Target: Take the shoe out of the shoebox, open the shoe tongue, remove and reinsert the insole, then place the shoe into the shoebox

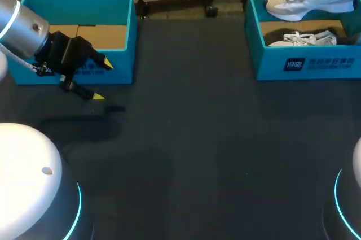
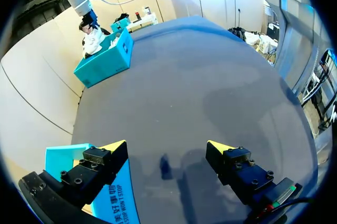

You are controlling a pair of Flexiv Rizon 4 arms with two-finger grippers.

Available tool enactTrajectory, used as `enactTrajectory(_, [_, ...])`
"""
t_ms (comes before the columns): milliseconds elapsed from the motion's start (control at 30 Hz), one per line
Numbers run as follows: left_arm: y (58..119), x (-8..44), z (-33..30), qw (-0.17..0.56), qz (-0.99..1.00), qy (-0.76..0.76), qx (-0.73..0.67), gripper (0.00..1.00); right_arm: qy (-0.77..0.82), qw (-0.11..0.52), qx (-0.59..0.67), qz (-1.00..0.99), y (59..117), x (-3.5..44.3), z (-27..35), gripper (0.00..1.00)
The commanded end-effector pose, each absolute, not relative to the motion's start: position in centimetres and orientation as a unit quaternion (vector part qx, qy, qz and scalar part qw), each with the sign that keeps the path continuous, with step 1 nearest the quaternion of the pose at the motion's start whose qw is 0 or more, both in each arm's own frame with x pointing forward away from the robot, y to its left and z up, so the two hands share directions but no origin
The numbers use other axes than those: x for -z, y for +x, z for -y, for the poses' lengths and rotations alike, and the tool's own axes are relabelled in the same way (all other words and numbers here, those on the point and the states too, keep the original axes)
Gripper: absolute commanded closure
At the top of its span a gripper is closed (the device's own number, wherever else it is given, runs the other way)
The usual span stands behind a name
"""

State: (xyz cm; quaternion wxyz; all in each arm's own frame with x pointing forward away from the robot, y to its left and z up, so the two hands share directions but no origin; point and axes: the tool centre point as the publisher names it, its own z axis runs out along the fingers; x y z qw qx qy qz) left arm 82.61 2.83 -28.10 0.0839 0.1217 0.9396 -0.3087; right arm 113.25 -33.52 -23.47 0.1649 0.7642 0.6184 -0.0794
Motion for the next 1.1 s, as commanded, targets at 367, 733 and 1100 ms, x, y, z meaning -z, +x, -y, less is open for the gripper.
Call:
enactTrajectory(367, [82.5,28.0,-2.9,0.084,-0.94,0.122,0.308,0.0,0.768,0.15,0.084,-0.617,113.2,26.5,34.1,1.0])
enactTrajectory(733, [82.5,28.0,-2.9,0.084,-0.94,0.122,0.308,0.0,0.768,0.153,0.093,-0.615,113.9,28.3,34.4,1.0])
enactTrajectory(1100, [82.5,28.0,-2.9,0.084,-0.94,0.122,0.308,0.0,0.77,0.154,0.097,-0.611,115.4,29.7,34.4,1.0])
